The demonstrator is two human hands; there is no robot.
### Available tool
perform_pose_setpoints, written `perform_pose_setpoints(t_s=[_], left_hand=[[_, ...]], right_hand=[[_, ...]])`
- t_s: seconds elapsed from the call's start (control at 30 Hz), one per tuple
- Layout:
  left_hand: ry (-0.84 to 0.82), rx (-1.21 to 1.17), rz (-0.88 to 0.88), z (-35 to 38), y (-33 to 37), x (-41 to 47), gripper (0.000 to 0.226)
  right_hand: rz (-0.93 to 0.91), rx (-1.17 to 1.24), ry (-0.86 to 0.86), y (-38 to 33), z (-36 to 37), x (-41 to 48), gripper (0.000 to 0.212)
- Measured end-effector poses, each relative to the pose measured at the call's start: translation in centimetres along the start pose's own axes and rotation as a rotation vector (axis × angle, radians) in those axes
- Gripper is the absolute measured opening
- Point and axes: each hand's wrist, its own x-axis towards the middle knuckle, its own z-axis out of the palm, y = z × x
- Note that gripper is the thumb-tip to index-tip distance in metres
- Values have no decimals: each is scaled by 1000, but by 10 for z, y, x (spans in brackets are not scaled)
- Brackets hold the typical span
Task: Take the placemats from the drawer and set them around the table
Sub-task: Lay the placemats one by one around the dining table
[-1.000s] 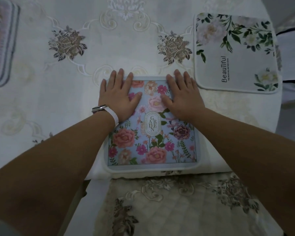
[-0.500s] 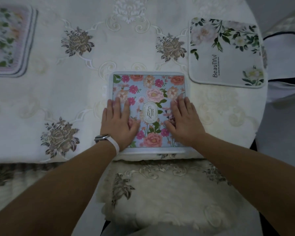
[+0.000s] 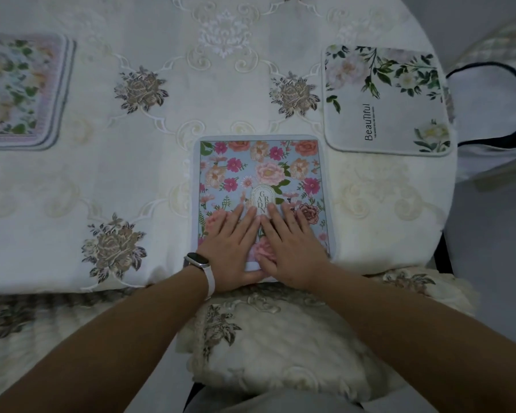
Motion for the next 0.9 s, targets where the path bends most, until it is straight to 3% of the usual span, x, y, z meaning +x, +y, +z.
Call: perform_pose_setpoints(t_s=[0.13, 0.57, 0.7, 0.9], left_hand=[[28, -38, -90, 2, -15, -7, 90], [129, -113, -436, -24, -94, 64, 88], [165, -102, -362, -35, -97, 106, 85], [174, -112, -189, -44, -97, 146, 62]], right_hand=[[-59, -41, 7, 24, -2, -5, 72], [373, 108, 111, 64, -27, 60, 79], [295, 101, 82, 59, -41, 107, 75], [161, 37, 136, 66, -51, 155, 65]])
